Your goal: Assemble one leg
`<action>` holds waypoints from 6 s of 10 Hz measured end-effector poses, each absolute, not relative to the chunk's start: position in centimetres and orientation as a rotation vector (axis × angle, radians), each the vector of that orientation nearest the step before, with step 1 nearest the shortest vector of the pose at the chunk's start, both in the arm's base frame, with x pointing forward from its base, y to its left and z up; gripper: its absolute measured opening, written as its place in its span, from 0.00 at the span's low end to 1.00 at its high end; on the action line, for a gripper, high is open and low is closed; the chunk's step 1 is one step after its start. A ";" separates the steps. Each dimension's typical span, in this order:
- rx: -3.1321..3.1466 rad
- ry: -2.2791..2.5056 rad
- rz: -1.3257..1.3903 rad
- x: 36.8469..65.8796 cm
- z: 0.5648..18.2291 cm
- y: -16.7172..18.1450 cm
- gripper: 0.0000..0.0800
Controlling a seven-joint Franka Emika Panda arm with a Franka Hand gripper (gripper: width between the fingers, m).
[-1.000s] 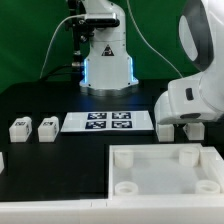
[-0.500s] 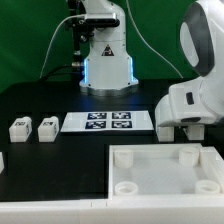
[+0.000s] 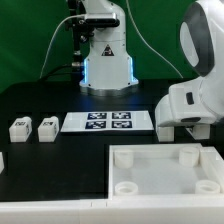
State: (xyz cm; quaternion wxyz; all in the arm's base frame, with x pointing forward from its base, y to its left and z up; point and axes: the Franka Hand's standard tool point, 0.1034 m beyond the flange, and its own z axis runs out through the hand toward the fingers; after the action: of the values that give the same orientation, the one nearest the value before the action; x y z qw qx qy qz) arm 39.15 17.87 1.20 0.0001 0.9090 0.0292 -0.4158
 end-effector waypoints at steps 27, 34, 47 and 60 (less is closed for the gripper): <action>3.020 0.379 0.976 56.7 15.5 9.7 0.36; 3.068 0.356 0.935 61.3 11.2 10.8 0.36; 3.065 0.314 1.005 62.0 7.4 11.6 0.36; 3.085 0.320 0.944 61.7 7.0 11.6 0.81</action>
Offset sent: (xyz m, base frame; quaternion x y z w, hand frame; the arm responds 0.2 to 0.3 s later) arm 0.0000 0.0000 0.0000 0.0000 0.0000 0.0000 1.0000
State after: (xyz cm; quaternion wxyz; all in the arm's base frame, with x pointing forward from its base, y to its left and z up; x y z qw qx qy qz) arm 61.71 11.63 7.01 -0.0501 0.9503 0.0985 0.2909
